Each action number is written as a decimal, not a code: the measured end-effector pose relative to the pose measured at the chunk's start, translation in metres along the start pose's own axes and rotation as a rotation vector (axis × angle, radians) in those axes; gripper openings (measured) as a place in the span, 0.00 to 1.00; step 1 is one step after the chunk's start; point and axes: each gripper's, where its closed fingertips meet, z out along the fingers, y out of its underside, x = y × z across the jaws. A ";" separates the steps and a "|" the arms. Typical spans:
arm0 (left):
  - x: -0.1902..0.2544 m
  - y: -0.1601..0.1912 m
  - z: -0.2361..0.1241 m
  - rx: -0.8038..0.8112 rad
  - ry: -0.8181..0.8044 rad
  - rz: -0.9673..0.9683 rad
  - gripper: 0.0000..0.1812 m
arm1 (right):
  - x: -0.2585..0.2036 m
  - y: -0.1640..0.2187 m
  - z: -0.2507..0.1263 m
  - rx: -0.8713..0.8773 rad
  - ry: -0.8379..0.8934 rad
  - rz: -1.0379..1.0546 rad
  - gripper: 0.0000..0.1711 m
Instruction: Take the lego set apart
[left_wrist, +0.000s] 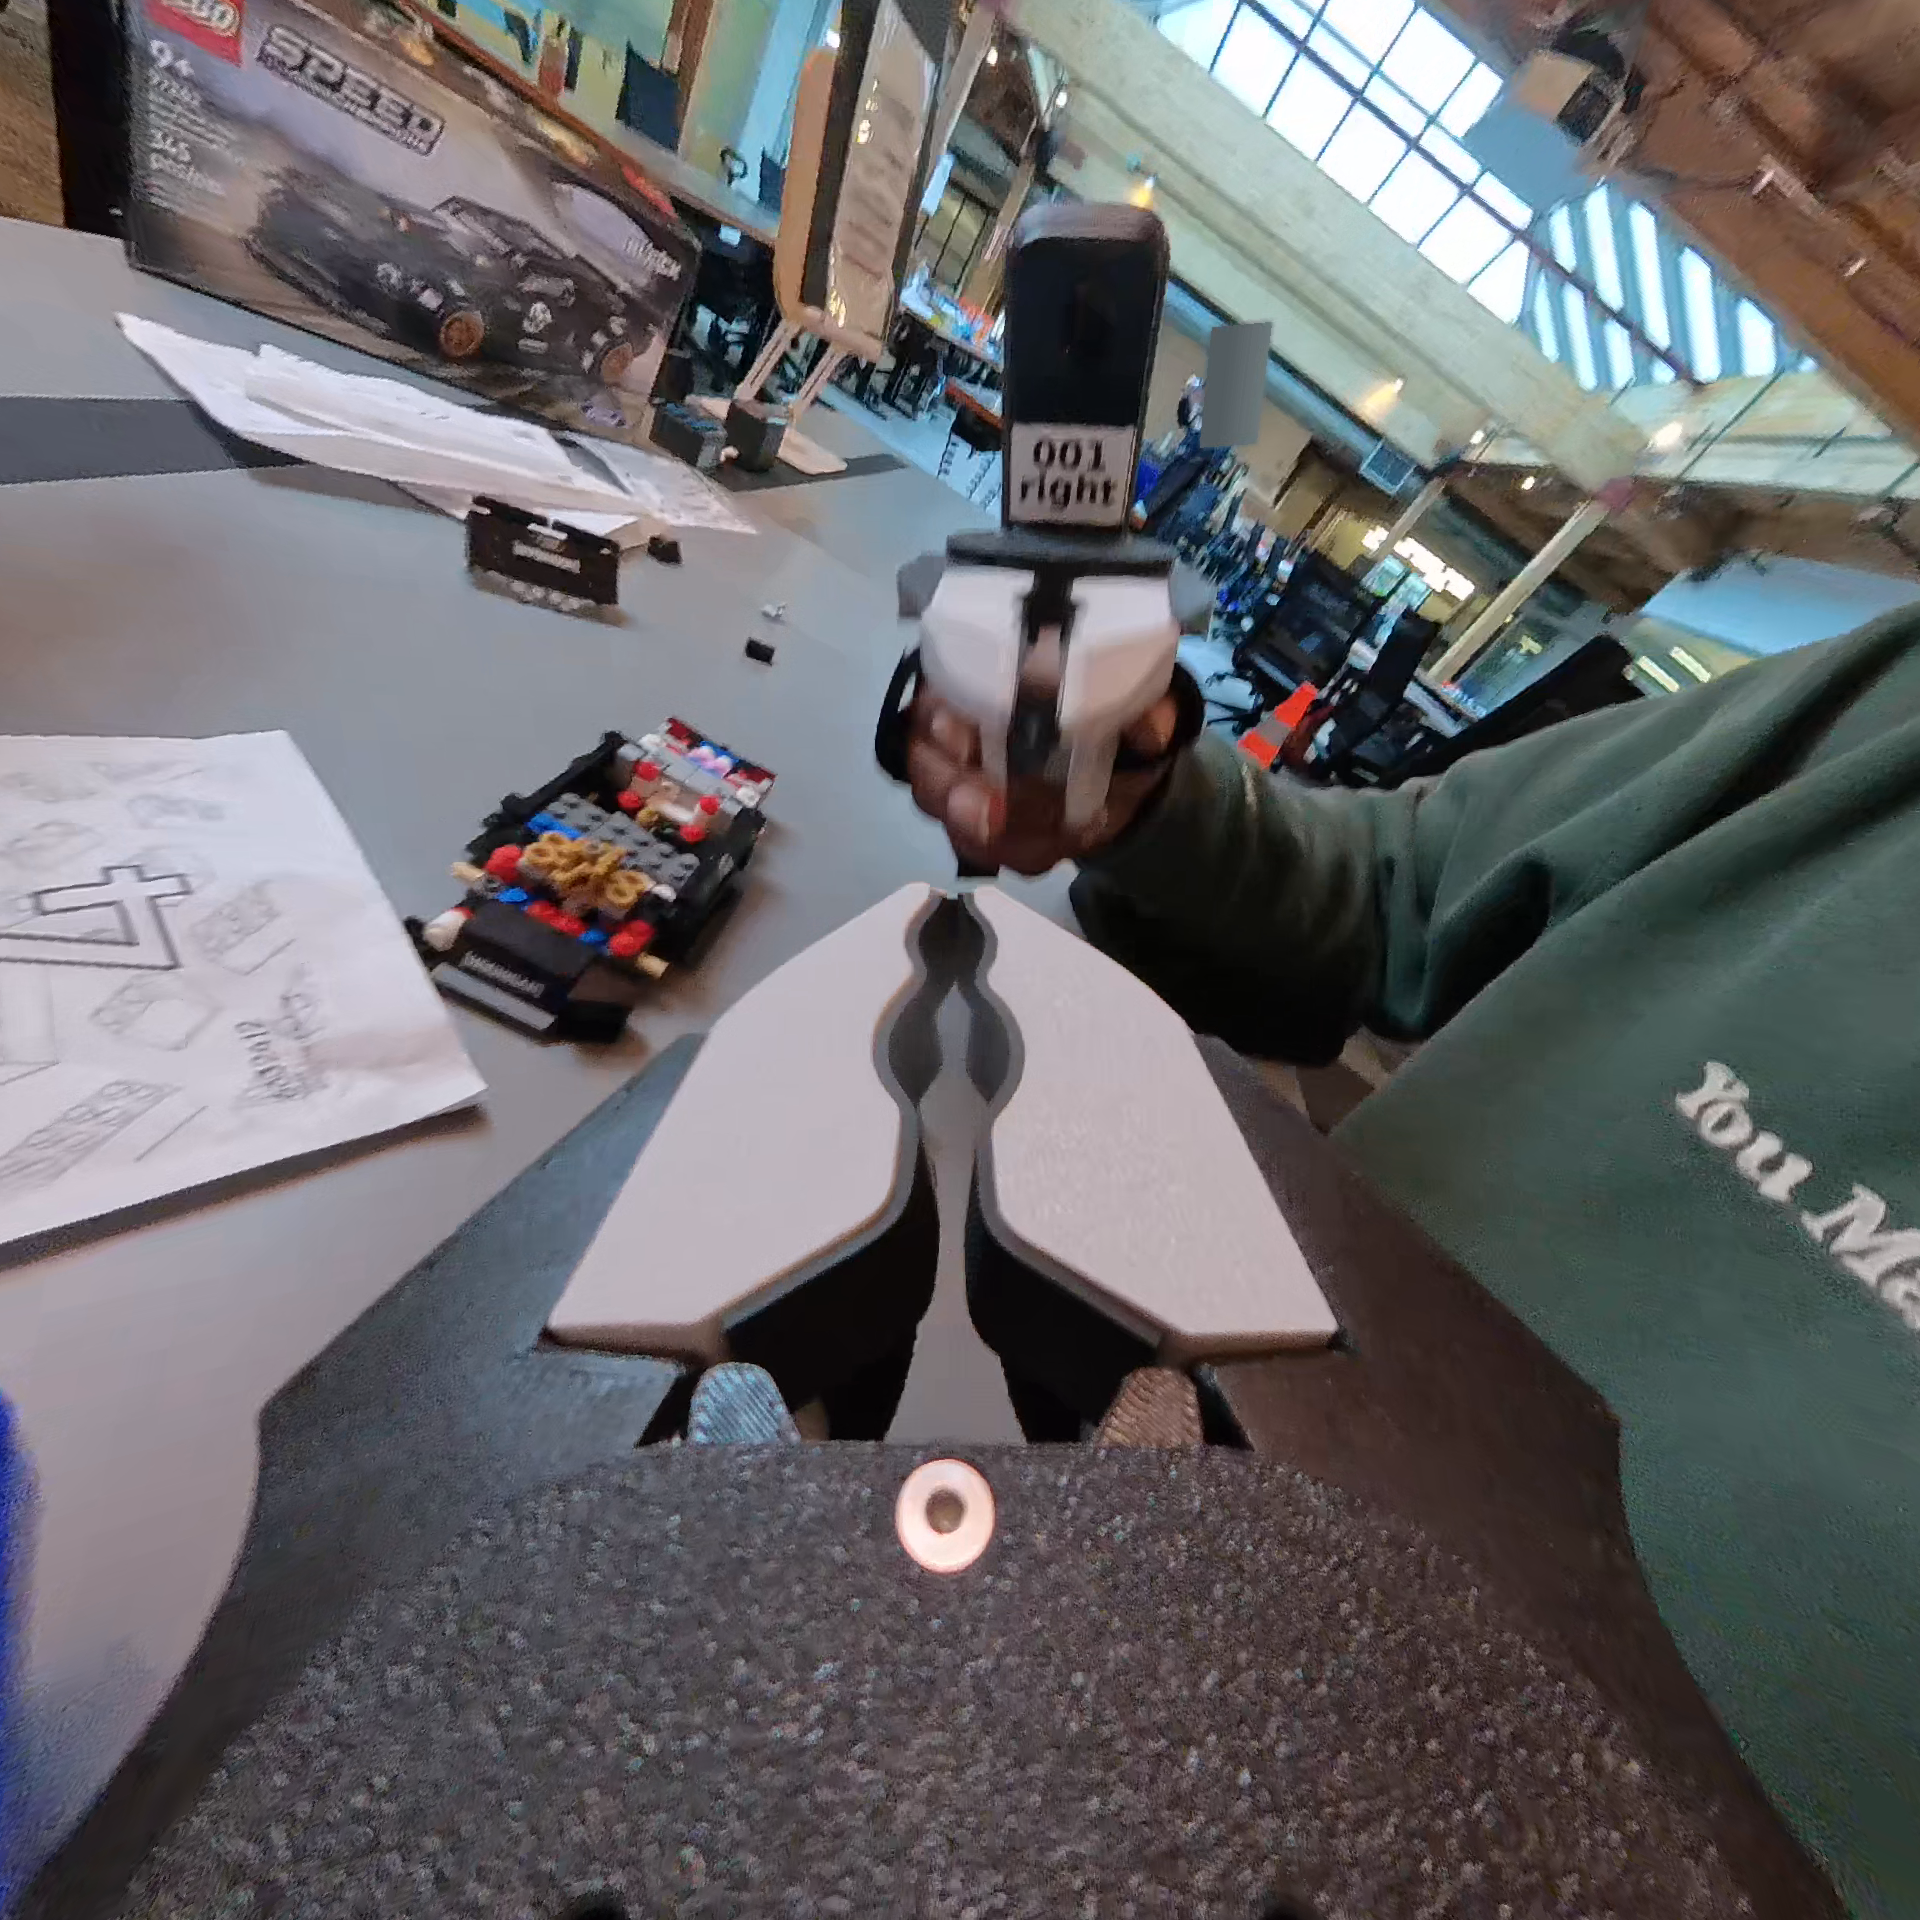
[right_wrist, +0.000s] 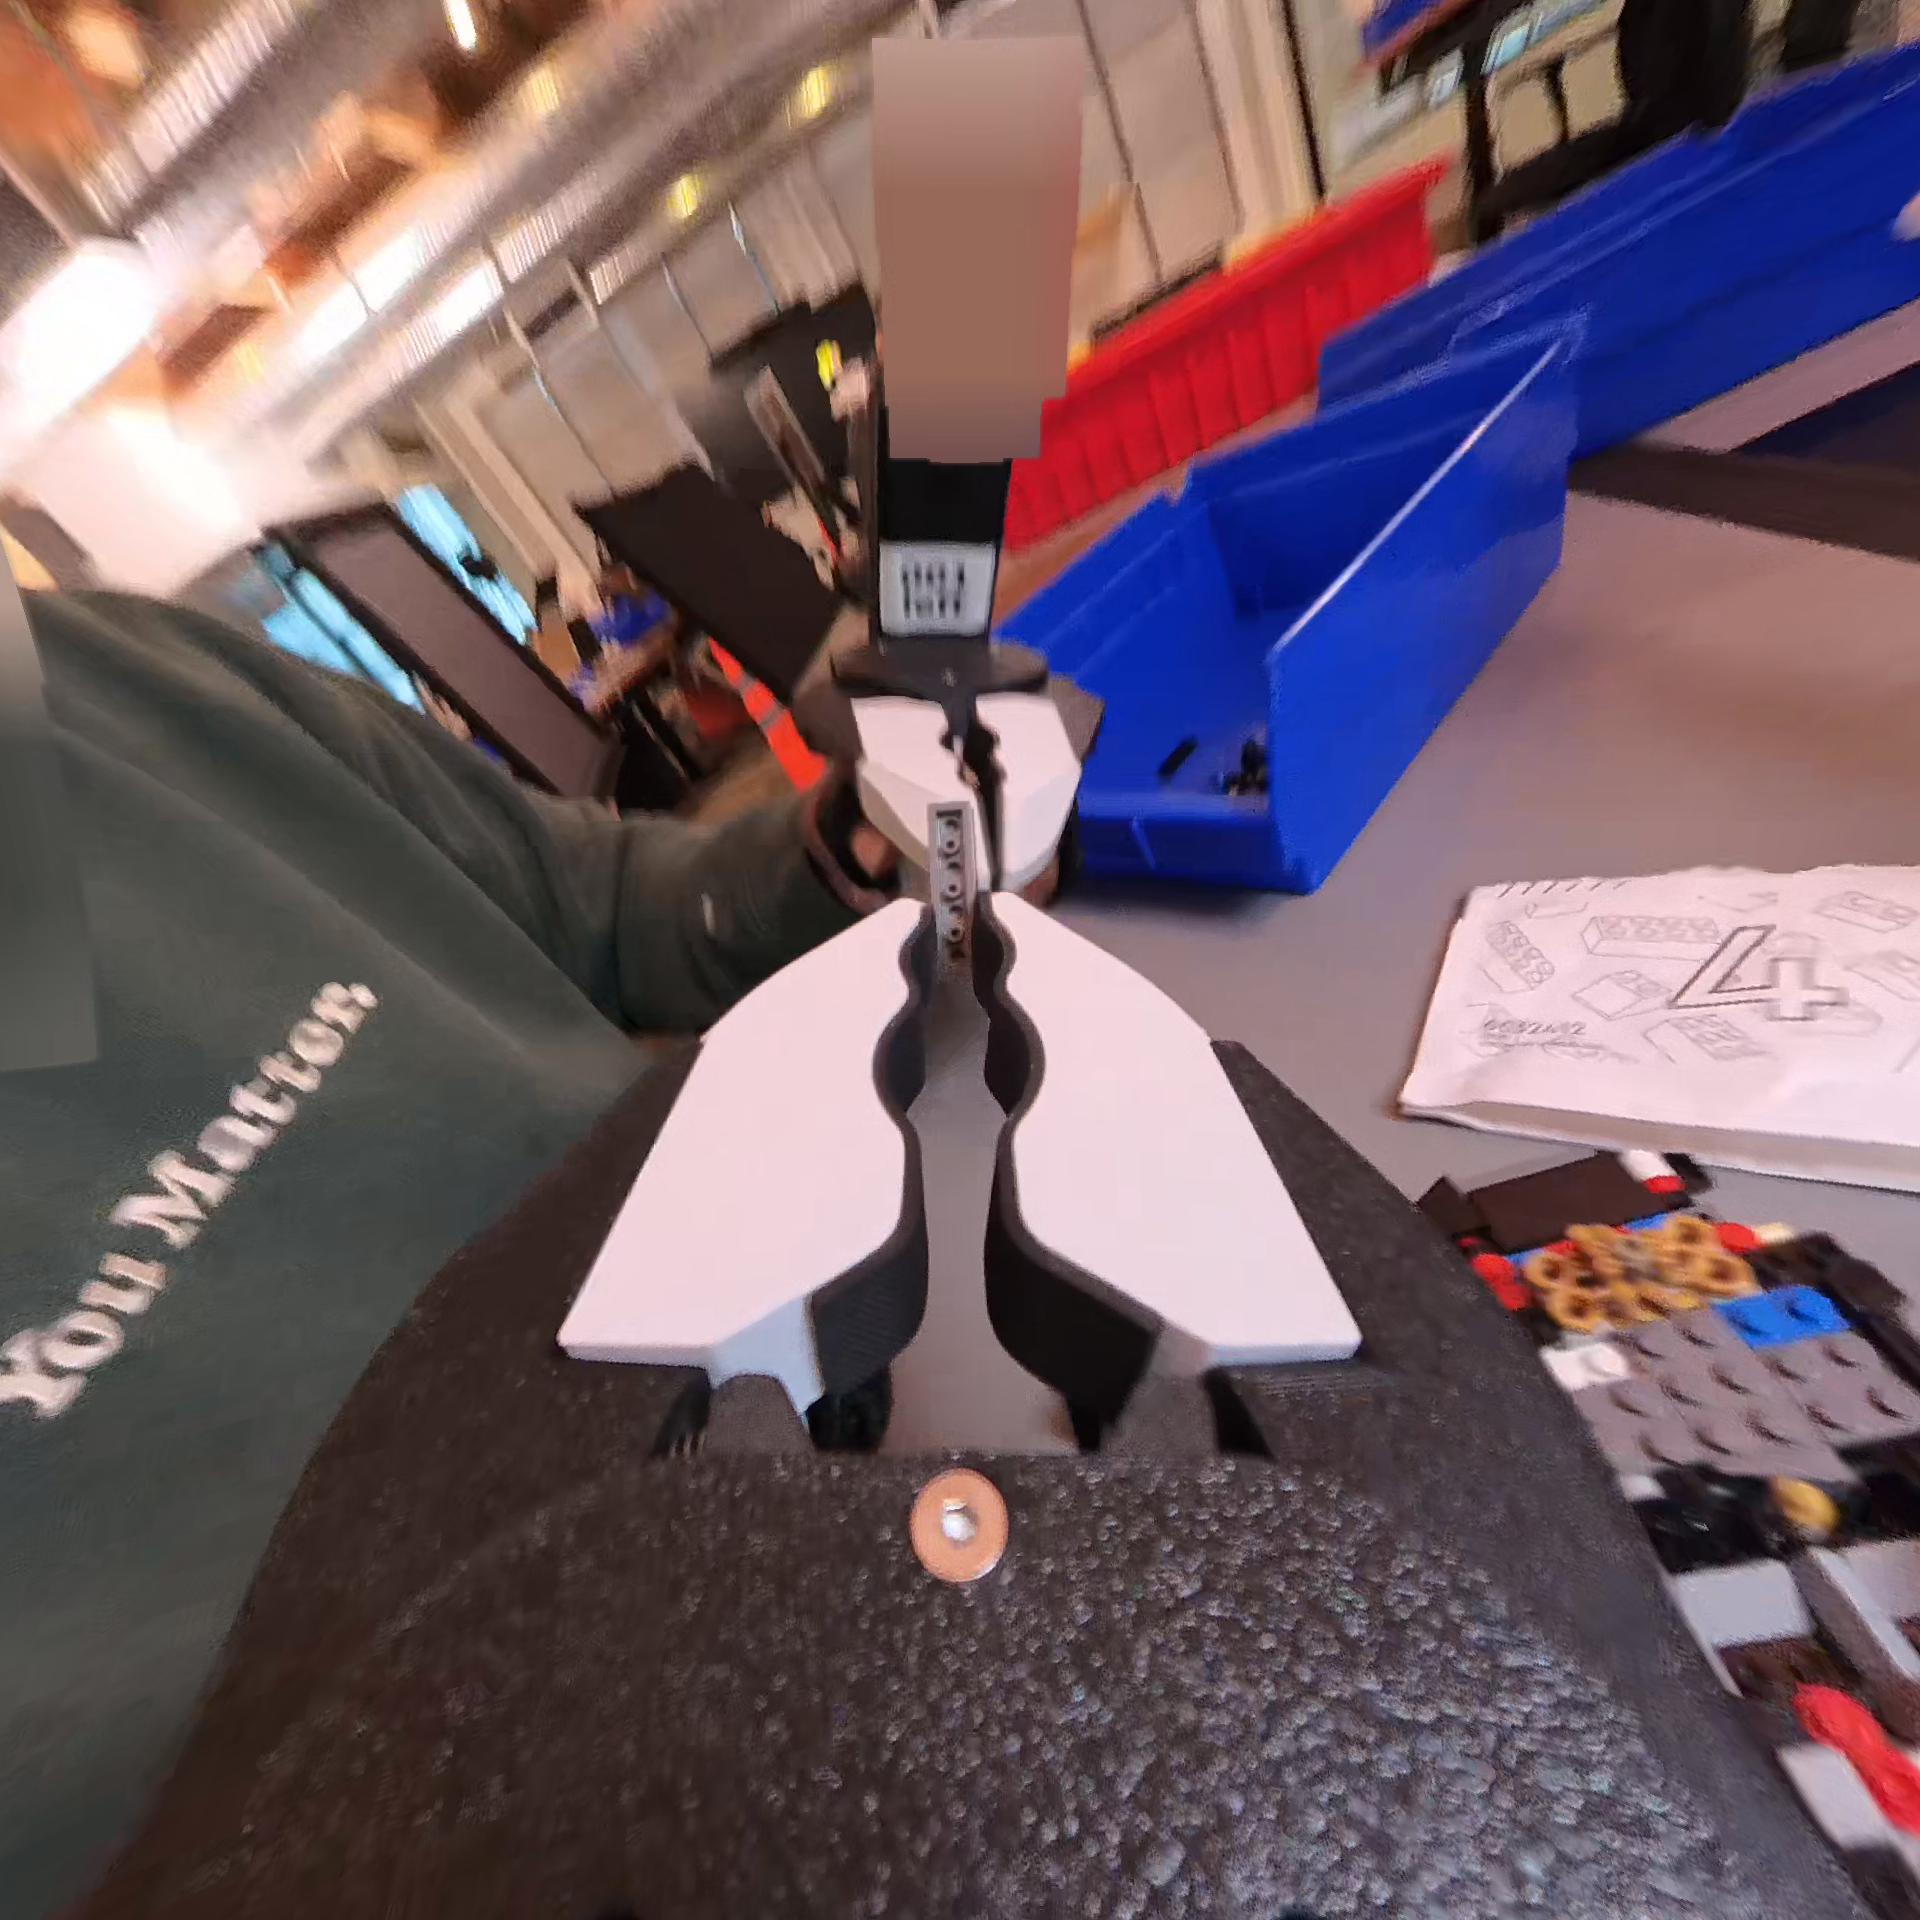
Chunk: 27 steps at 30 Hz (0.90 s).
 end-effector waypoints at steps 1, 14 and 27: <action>0.000 0.002 -0.001 -0.019 0.000 0.013 0.00 | 0.004 -0.006 -0.007 0.014 0.029 -0.022 0.04; 0.024 -0.006 0.015 0.071 0.049 0.119 0.03 | -0.011 0.016 0.019 -0.048 -0.034 -0.058 0.04; 0.031 -0.007 0.015 0.076 0.060 0.187 0.07 | -0.017 0.019 0.018 -0.062 -0.075 -0.089 0.04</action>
